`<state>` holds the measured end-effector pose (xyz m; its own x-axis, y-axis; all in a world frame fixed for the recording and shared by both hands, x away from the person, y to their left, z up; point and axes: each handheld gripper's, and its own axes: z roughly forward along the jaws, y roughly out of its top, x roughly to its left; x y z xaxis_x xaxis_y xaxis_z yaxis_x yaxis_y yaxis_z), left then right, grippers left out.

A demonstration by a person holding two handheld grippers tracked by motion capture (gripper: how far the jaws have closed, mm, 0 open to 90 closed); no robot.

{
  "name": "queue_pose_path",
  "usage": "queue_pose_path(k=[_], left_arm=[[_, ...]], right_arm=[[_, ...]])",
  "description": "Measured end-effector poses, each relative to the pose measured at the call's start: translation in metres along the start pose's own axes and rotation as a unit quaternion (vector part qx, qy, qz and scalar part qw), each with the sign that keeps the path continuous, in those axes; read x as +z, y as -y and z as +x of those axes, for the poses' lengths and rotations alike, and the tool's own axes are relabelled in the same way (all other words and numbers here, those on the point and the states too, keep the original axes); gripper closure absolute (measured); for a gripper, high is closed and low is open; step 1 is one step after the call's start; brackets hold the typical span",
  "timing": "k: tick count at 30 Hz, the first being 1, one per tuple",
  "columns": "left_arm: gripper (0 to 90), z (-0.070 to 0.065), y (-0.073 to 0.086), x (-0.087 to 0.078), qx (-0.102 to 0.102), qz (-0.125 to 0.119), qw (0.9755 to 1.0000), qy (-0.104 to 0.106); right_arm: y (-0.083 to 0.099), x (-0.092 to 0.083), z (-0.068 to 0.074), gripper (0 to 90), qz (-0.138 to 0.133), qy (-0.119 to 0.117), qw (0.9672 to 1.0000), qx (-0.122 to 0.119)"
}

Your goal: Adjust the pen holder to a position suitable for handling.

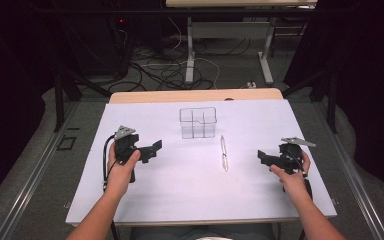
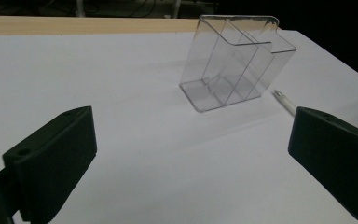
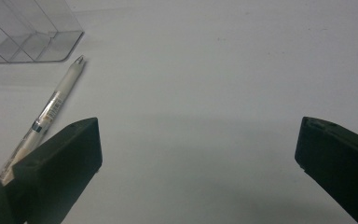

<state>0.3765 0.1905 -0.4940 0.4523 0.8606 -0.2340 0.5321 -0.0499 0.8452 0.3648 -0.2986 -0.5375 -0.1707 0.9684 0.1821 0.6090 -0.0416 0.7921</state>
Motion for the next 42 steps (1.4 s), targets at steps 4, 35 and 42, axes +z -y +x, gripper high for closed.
queue_pose_path(k=[4, 35, 42], left_arm=[[0.1, 0.008, 0.005, -0.010, 0.010, -0.007, 0.9998, -0.017], [0.8, 0.037, 0.030, -0.007, -0.007, 0.012, 0.9992, -0.039], [0.9, 0.035, 0.030, -0.007, -0.004, 0.017, 0.9993, -0.034]], right_arm=[[-0.001, 0.001, 0.002, 0.2, 0.001, -0.004, 1.0000, -0.003], [0.000, 0.009, 0.021, 6.9, 0.062, -0.056, 0.9963, -0.018], [-0.003, 0.009, 0.031, 15.0, 0.066, -0.071, 0.9950, -0.024]])
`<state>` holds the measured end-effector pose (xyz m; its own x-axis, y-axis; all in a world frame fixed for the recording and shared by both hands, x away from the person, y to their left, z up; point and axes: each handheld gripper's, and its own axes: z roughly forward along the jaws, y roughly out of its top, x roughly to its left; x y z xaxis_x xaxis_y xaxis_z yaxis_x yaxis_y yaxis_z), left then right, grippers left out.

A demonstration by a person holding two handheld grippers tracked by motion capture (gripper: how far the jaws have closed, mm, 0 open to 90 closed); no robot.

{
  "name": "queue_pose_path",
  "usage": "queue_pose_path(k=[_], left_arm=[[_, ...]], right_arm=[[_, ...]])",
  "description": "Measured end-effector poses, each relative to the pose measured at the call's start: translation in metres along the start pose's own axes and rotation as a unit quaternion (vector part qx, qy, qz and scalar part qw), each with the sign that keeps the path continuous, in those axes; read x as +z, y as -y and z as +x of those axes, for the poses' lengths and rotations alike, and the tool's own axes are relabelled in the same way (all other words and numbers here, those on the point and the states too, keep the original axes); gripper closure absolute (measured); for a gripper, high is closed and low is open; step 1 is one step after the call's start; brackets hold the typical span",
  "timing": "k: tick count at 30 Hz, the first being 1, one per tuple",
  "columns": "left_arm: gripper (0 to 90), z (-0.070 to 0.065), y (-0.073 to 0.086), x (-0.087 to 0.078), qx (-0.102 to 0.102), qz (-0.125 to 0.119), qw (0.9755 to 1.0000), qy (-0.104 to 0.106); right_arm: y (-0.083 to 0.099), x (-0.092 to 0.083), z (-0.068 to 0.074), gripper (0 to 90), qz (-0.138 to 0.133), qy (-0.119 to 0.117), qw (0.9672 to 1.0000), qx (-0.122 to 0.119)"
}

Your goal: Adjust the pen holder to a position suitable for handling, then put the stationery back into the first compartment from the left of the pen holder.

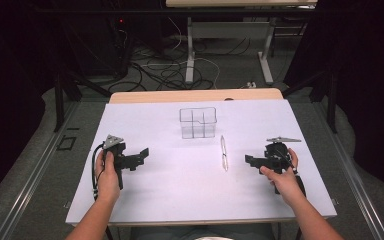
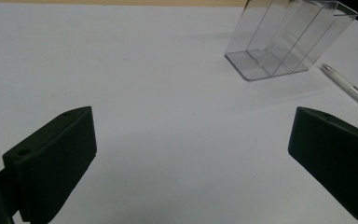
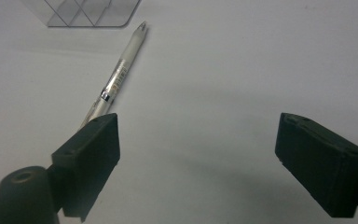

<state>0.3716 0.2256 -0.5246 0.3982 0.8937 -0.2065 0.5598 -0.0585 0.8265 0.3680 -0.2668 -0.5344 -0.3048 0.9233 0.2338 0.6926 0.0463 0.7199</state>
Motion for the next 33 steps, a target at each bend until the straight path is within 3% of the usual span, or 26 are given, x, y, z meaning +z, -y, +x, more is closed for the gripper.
queue_pose_path(k=[6, 11, 17, 24, 33], left_arm=[[0.9, -0.001, 0.000, 0.000, 0.004, 0.001, 1.0000, 0.000], [0.9, 0.000, 0.000, -0.002, 0.002, -0.001, 1.0000, -0.003], [0.9, 0.000, 0.001, 0.000, -0.002, -0.003, 1.0000, -0.004], [0.9, 0.000, 0.001, 0.001, 0.000, 0.001, 1.0000, -0.002], [0.9, 0.001, 0.001, 0.000, -0.001, 0.000, 1.0000, -0.003]], right_arm=[[-0.002, 0.002, 0.005, 16.9, -0.005, -0.010, 0.9999, 0.011], [-0.005, 0.007, 0.011, 18.0, 0.015, -0.026, 0.9994, 0.016], [-0.012, 0.016, 0.019, 21.4, 0.033, -0.035, 0.9988, 0.002], [-0.025, 0.025, 0.023, 21.9, 0.067, -0.036, 0.9970, 0.013], [-0.051, 0.035, 0.031, 24.1, 0.102, -0.020, 0.9944, 0.021]])
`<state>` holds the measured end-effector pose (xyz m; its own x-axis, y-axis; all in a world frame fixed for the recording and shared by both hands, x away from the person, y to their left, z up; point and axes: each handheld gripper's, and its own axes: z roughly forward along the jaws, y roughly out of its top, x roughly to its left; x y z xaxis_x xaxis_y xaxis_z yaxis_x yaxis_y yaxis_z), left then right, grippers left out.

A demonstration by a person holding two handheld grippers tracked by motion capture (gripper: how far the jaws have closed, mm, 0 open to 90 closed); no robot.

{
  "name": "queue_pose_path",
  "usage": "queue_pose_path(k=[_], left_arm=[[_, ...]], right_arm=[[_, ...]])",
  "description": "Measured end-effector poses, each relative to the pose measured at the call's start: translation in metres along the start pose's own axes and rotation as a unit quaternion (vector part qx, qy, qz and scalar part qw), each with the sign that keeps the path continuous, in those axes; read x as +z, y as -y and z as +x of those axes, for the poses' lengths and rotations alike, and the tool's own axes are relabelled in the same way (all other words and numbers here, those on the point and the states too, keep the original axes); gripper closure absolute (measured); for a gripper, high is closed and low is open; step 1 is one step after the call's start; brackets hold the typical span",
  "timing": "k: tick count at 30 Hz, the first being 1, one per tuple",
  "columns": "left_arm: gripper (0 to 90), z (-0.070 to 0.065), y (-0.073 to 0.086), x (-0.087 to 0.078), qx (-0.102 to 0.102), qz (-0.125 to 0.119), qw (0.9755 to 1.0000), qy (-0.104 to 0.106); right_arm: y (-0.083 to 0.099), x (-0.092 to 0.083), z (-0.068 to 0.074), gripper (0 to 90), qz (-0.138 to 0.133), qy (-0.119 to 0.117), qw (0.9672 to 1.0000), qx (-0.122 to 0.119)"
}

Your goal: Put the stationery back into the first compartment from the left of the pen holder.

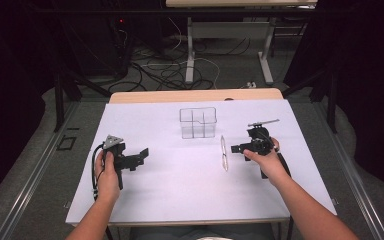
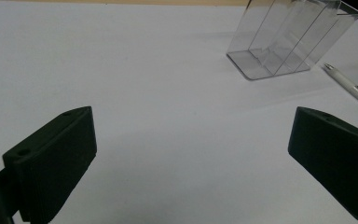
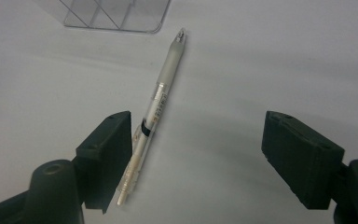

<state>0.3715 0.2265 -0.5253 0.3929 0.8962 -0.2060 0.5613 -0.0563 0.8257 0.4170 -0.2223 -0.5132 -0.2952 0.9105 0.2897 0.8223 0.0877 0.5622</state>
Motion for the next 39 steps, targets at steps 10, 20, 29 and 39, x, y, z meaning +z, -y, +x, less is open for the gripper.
queue_pose_path(k=[10, 20, 29, 39], left_arm=[[0.9, -0.001, 0.001, 0.002, 0.002, -0.001, 1.0000, 0.001], [1.4, -0.002, 0.000, 0.002, 0.006, 0.005, 1.0000, 0.006], [1.4, -0.002, 0.001, 0.003, 0.006, 0.005, 1.0000, 0.006], [1.7, -0.001, 0.001, 0.003, 0.008, 0.010, 0.9999, 0.007]], right_arm=[[-0.022, 0.013, 0.011, 28.9, 0.038, 0.014, 0.9992, 0.006], [-0.036, 0.026, 0.018, 45.2, 0.086, 0.008, 0.9951, 0.049], [-0.040, 0.042, 0.026, 55.2, 0.102, 0.015, 0.9929, 0.060], [-0.044, 0.056, 0.032, 62.3, 0.110, 0.031, 0.9912, 0.066]])
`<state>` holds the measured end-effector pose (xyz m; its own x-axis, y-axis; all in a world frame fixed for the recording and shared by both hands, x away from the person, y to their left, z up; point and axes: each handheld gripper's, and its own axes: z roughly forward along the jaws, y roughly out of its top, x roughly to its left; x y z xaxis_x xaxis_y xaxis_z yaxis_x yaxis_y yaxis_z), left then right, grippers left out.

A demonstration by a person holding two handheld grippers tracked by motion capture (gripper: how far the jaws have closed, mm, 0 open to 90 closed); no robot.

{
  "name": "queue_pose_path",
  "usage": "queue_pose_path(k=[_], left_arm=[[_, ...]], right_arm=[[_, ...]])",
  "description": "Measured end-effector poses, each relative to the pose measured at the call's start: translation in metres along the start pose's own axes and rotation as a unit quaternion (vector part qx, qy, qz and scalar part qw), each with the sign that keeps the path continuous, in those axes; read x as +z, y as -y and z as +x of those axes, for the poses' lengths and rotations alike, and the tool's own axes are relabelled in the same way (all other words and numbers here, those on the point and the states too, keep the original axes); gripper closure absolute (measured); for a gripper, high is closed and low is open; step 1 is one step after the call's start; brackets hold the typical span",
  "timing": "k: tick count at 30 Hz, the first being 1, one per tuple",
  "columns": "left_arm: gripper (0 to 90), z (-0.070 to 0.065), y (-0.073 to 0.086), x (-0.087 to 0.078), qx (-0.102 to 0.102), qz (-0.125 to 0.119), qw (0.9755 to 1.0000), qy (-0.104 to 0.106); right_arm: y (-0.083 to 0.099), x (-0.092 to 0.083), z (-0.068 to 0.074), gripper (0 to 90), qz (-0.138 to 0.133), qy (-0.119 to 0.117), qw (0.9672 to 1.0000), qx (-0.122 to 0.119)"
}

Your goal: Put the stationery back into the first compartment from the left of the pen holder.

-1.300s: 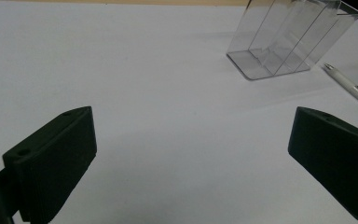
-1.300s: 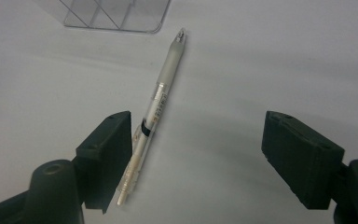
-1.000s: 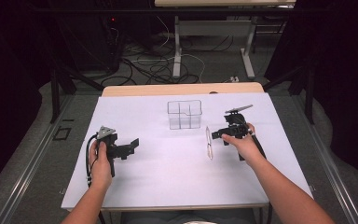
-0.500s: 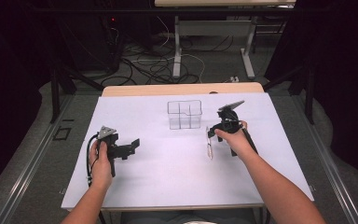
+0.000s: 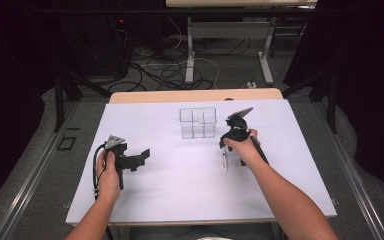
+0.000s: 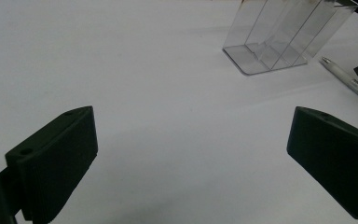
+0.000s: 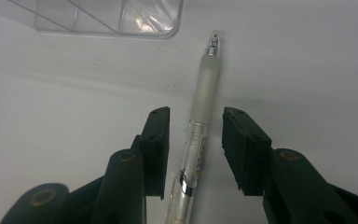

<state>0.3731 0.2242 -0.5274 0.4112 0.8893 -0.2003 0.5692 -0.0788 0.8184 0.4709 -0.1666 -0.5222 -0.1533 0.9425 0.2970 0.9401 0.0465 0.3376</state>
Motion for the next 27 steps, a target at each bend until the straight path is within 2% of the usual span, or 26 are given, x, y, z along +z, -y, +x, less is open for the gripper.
queue_pose_path(k=[1, 4, 7, 8, 9, 10, 11, 13, 16, 17, 18, 19, 20, 21, 27], left_arm=[[1.7, 0.000, 0.000, 0.000, 0.000, -0.001, 1.0000, 0.000], [1.7, 0.000, 0.000, 0.001, 0.001, 0.000, 1.0000, 0.000], [1.7, 0.000, 0.000, 0.000, 0.000, 0.000, 1.0000, 0.000], [1.7, 0.001, 0.000, 0.000, 0.000, 0.000, 1.0000, 0.000], [1.7, 0.001, 0.000, 0.001, 0.000, 0.000, 1.0000, 0.000], [1.7, 0.001, 0.000, 0.001, -0.001, -0.002, 1.0000, 0.000], [1.7, 0.001, 0.000, 0.001, -0.001, -0.002, 1.0000, 0.000], [1.7, 0.001, 0.001, 0.001, -0.001, -0.001, 1.0000, 0.000], [1.7, 0.001, 0.000, 0.001, -0.002, -0.001, 1.0000, 0.000], [1.7, 0.001, 0.000, 0.001, -0.002, 0.001, 1.0000, 0.000], [1.7, 0.001, 0.000, 0.001, -0.002, 0.002, 1.0000, 0.000], [1.7, 0.001, 0.000, 0.001, -0.002, -0.001, 1.0000, -0.001], [1.7, 0.001, 0.000, 0.001, -0.001, -0.001, 1.0000, 0.000], [1.7, 0.001, 0.000, 0.001, -0.001, -0.001, 1.0000, 0.000], [1.7, 0.001, 0.000, 0.001, 0.001, 0.002, 1.0000, 0.002]], right_arm=[[-0.001, 0.000, -0.001, 63.4, 0.002, 0.007, 1.0000, -0.003], [-0.003, 0.002, 0.000, 65.6, 0.000, 0.004, 0.9999, 0.011], [-0.006, 0.004, -0.001, 67.6, 0.004, 0.009, 0.9999, 0.009], [-0.007, 0.005, -0.001, 68.2, 0.004, 0.003, 0.9999, 0.016], [-0.008, 0.006, -0.002, 68.9, 0.008, 0.008, 0.9999, 0.012], [-0.009, 0.007, -0.001, 69.4, 0.009, 0.008, 0.9997, 0.022], [-0.009, 0.008, -0.001, 69.8, 0.010, 0.006, 0.9997, 0.021], [-0.010, 0.009, -0.002, 69.9, 0.020, 0.018, 0.9994, 0.020], [-0.011, 0.011, -0.002, 70.3, 0.019, 0.009, 0.9992, 0.033], [-0.010, 0.012, -0.004, 70.4, 0.023, 0.014, 0.9994, 0.021], [-0.011, 0.012, -0.003, 70.5, 0.026, 0.014, 0.9990, 0.034], [-0.011, 0.012, -0.004, 70.6, 0.035, 0.018, 0.9988, 0.028], [-0.011, 0.013, -0.003, 71.0, 0.033, 0.015, 0.9987, 0.036], [-0.011, 0.012, -0.004, 71.1, 0.037, 0.017, 0.9988, 0.027], [-0.011, 0.013, -0.005, 75.0, 0.039, 0.016, 0.9984, 0.037]])
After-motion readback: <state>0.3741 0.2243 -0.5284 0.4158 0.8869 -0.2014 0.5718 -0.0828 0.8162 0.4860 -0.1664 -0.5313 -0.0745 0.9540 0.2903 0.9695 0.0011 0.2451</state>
